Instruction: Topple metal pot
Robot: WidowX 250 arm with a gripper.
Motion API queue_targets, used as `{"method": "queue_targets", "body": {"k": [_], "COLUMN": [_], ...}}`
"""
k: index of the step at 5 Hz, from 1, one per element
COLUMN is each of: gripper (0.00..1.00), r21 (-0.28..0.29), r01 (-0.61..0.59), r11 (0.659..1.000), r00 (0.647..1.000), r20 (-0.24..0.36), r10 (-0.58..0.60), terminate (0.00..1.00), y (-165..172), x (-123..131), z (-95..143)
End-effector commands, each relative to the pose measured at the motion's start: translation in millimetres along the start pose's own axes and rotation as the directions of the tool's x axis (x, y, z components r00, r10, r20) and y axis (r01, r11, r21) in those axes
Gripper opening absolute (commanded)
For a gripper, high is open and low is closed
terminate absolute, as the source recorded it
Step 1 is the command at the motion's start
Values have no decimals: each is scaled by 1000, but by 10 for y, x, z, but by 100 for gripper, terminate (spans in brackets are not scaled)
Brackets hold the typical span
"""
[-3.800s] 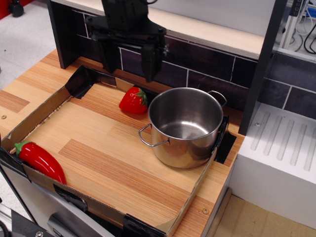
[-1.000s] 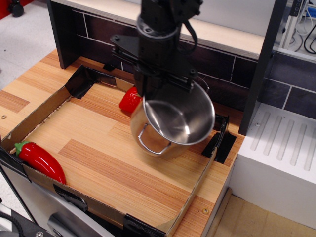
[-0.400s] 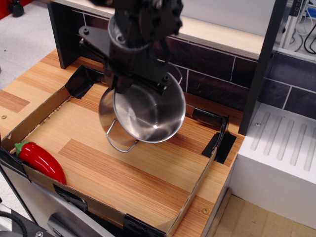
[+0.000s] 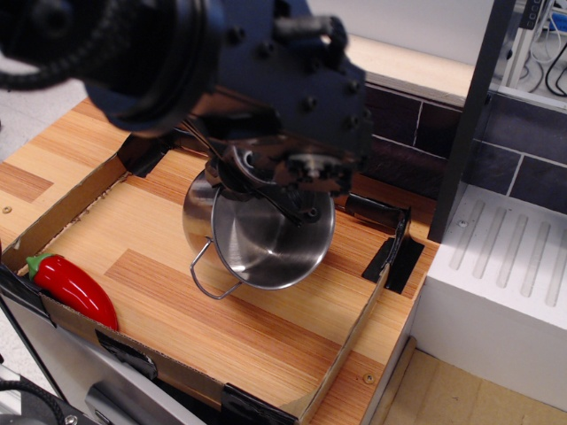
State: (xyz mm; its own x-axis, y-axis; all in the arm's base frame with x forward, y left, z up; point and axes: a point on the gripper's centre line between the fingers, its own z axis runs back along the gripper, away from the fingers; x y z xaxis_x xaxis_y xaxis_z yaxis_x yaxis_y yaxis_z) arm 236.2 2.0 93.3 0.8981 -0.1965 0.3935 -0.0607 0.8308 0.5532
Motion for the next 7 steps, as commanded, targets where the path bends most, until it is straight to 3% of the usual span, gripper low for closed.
{"method": "queue_targets", "body": {"k": [1, 3, 4, 5, 6, 7], "gripper": [100, 100, 100, 100, 100, 100], "r21": [4, -46, -217, -370, -472, -485], "r01": [49, 49, 79, 74, 61, 43], "r11": [999, 998, 973, 926, 879, 874], "r00": [999, 992, 964, 910, 859, 865], "r20": [-15, -116, -233, -356, -423, -420], "r10": [-49, -54, -130, -214, -287, -275], "terminate": [0, 0, 0, 0, 0, 0], "y": [-106, -132, -46, 58, 135, 176], "x": [-110, -134, -103, -58, -39, -8], "z": [159, 216, 342, 447, 524, 555]}}
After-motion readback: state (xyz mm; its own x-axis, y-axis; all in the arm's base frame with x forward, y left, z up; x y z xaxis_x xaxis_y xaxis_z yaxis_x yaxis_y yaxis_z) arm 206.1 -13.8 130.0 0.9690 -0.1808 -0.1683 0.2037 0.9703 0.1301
